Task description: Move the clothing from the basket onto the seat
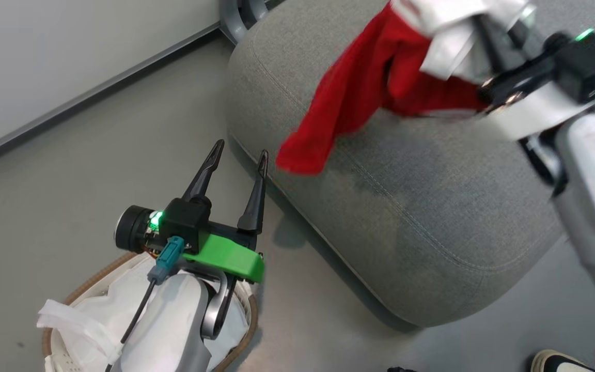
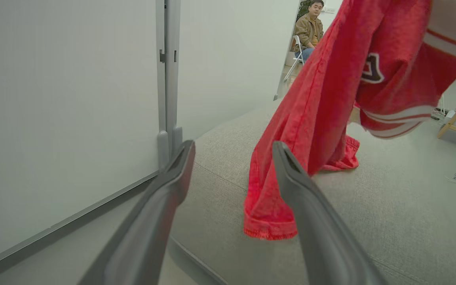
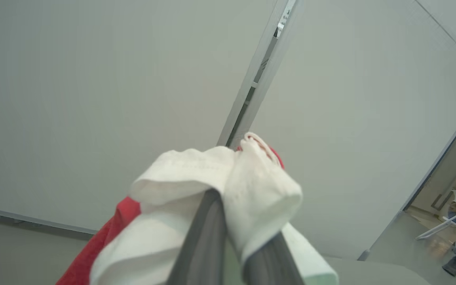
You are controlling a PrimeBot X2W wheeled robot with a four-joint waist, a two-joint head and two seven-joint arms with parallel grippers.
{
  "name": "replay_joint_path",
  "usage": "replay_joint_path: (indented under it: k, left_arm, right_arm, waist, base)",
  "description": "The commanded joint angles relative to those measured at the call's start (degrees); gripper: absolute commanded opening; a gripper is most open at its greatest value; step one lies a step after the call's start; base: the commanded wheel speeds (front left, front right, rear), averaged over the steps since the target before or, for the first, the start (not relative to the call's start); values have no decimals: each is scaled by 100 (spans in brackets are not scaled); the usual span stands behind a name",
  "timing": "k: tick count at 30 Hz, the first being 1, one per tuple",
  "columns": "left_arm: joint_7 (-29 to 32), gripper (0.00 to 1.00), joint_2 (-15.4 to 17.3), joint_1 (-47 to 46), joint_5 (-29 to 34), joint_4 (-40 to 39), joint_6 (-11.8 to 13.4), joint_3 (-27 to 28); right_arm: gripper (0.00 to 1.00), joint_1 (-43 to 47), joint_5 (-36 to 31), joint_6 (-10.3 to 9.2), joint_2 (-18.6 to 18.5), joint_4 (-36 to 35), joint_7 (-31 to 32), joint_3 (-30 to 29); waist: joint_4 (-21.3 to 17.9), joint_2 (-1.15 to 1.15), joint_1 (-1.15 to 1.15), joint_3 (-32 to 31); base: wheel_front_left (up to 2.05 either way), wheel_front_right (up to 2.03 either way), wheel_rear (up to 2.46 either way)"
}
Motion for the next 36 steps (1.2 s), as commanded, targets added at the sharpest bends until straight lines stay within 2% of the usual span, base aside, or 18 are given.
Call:
replay_joint_path:
  k: [1,7,11,15,27,36]
  left_arm:
    - [6,100,36,53,118,16,-36,52]
    - [5,100,34,-89,377,63,-109,212]
    - [5,100,37,-234,512,89,-165,286]
    - [5,100,36,-359,632,77,-195,366]
    - [5,100,36,-654,923,66,-259,512]
    - [5,100,35,-713,963,89,-247,560]
  right_arm:
    - [0,-297,-45,-8,-172,-59,-12,-116]
    - [0,-1351,-204,-9,-890,13,-11,-841]
    - [0,-1707,-372,-8,-1246,290,-7,-1307]
    - [0,-1713,-566,-8,-1398,574,-8,-1528]
    - [0,-396,-425,-8,-543,1551,-7,-1755]
    - [0,219,-403,-9,-113,2305,-7,-2423]
  waist:
    - [-82,-1,0,277]
    - [-10,-1,0,752]
    - [141,-1,0,1083]
    - [288,-1,0,1361]
    - [625,-1,0,2061]
    - [777,-1,0,2160]
  base:
    - [0,0,0]
    - [0,0,0]
    - [0,0,0]
    - [0,0,0]
    - [0,0,0]
    - [0,0,0]
